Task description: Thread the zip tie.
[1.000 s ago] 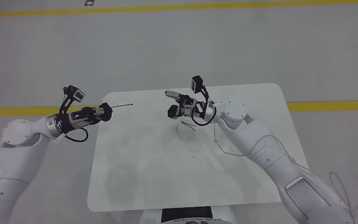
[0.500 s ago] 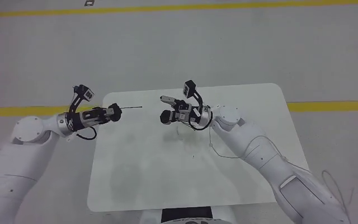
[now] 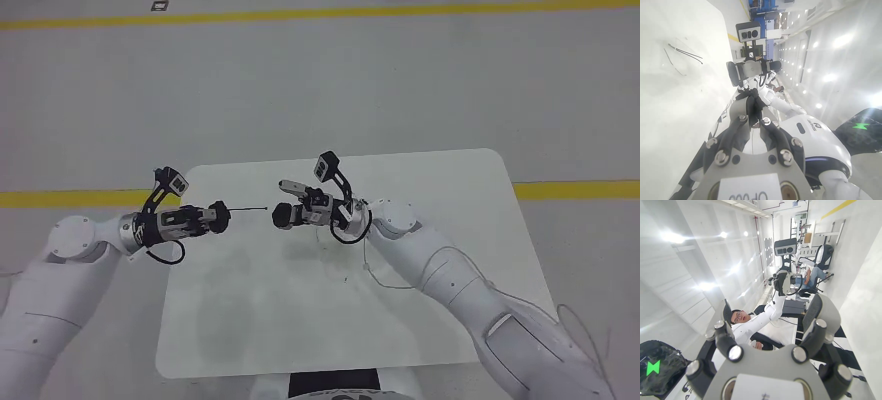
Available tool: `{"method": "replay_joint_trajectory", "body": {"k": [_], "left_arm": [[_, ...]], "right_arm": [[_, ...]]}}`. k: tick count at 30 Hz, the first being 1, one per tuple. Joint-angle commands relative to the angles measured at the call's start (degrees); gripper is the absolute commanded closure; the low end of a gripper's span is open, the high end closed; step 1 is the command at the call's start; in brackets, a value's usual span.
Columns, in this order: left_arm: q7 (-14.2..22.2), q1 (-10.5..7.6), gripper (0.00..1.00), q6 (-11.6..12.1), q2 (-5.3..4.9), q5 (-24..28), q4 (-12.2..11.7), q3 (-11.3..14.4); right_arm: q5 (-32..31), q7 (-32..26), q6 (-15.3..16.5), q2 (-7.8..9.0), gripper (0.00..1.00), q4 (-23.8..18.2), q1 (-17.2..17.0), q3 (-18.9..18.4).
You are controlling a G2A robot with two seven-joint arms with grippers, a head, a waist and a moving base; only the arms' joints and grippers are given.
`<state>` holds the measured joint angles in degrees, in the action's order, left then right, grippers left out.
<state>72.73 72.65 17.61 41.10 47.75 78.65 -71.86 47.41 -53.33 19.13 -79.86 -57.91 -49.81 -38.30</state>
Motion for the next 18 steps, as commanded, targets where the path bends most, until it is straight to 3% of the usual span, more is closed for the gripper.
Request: {"method": "replay_joint_trajectory", "body": {"k": [1, 9, 10, 12, 13, 18], "left_arm": [[0.01, 0.01, 1.0, -0.05, -0.01, 0.02, 0.01, -0.01], [0.01, 0.01, 1.0, -0.05, -0.01, 0.02, 0.01, -0.01], [0.01, 0.01, 1.0, -0.05, -0.01, 0.02, 0.01, -0.01], [0.01, 0.01, 1.0, -0.05, -0.01, 0.02, 0.01, -0.01], [0.01, 0.01, 1.0, -0.05, -0.01, 0.02, 0.01, -0.01], [0.01, 0.01, 1.0, -0.05, -0.01, 0.02, 0.01, -0.01]], "right_arm": [[-0.01, 0.01, -0.01, 0.0, 0.0, -0.01, 0.0, 0.0], [-6.23, 2.34, -1.0, 0.71, 0.0, -3.34, -1.44, -2.03], [-6.77, 2.36, -1.1, 0.81, 0.1, -3.7, -1.6, -2.32], [-7.72, 2.04, -1.38, 0.97, 0.45, -4.62, -1.95, -2.89], [-8.11, 1.94, -1.48, 1.03, 0.52, -4.89, -2.09, -3.12], [-9.03, 1.13, -2.32, 1.14, 0.59, -6.04, -2.75, -4.13]]}}
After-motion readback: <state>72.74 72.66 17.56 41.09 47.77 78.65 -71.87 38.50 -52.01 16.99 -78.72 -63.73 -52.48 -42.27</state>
